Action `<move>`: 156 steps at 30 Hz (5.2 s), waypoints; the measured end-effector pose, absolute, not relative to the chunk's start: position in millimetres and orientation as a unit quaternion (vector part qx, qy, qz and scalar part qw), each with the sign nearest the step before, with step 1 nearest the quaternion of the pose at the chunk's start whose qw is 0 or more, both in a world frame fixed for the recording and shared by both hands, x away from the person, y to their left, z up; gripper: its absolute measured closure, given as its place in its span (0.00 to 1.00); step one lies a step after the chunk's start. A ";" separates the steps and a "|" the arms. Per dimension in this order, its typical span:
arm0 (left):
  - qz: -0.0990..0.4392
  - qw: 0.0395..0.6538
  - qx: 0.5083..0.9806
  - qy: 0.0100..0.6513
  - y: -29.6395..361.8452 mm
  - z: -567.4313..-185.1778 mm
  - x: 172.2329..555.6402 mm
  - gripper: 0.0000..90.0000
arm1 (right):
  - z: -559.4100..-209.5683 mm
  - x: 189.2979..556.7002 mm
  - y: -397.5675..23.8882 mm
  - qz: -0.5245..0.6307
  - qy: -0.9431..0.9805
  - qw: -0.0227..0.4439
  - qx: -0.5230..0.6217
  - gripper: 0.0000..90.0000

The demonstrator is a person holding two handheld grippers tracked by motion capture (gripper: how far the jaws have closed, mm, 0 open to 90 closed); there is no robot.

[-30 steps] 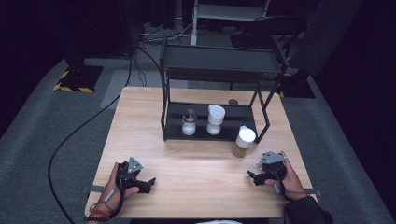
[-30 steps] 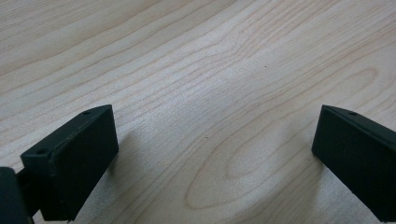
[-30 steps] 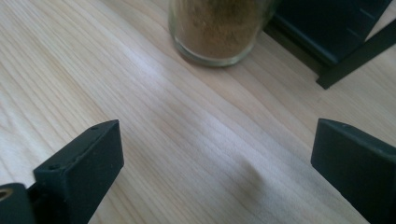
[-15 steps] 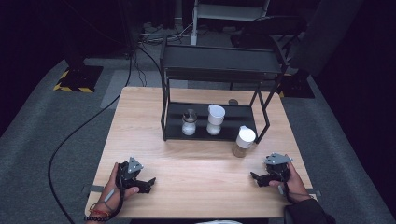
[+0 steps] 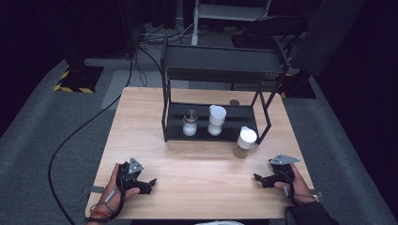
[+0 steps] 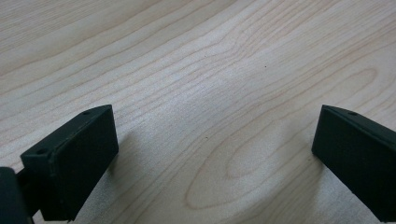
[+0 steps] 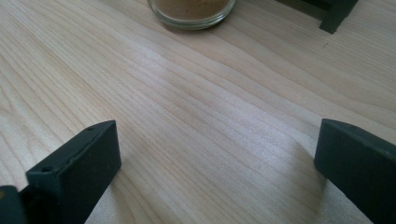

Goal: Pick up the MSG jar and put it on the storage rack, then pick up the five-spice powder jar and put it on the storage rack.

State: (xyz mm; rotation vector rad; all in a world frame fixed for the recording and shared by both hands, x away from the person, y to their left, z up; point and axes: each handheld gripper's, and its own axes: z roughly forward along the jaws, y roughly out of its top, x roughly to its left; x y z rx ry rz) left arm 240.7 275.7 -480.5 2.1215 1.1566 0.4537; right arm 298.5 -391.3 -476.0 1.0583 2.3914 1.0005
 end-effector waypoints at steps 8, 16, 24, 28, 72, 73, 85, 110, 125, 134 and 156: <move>0.174 0.335 0.814 0.442 276.0 -480.5 241.2 0.00 | -475.9 298.9 -391.5 0.352 0.842 0.169 0.372 0.00; 0.174 0.335 0.814 0.442 276.0 -480.5 241.2 0.00 | -475.9 298.8 -391.4 0.352 0.842 0.170 0.372 0.00; 0.173 0.335 0.814 0.442 276.1 -480.5 241.3 0.00 | -476.0 298.3 -391.1 0.352 0.841 0.171 0.373 0.00; 0.173 0.335 0.815 0.441 276.3 -480.3 241.5 0.00 | -476.0 298.3 -391.1 0.352 0.841 0.170 0.373 0.00; 0.173 0.335 0.815 0.441 276.3 -480.2 241.7 0.00 | -460.5 295.5 -381.6 0.327 0.849 0.179 0.375 0.02; 0.173 0.335 0.815 0.441 276.3 -480.2 241.7 0.00 | -460.0 295.4 -381.3 0.327 0.849 0.179 0.375 0.02; 0.173 0.335 0.815 0.441 276.3 -480.3 241.7 0.00 | -456.0 293.6 -379.3 0.328 0.849 0.183 0.371 0.02; 0.173 0.335 0.815 0.441 276.3 -480.3 241.7 0.00 | -432.6 294.9 -365.4 0.323 0.846 0.203 0.373 0.02; 0.173 0.335 0.815 0.441 276.3 -480.3 241.7 0.00 | -417.0 302.0 -348.3 0.309 0.851 0.203 0.372 0.02; 0.173 0.335 0.815 0.441 276.3 -480.3 241.7 0.00 | -410.6 309.4 -337.8 0.300 0.855 0.204 0.371 0.02; 0.173 0.335 0.815 0.441 276.5 -480.2 241.8 0.00 | -395.5 326.5 -317.1 0.298 0.857 0.200 0.370 0.02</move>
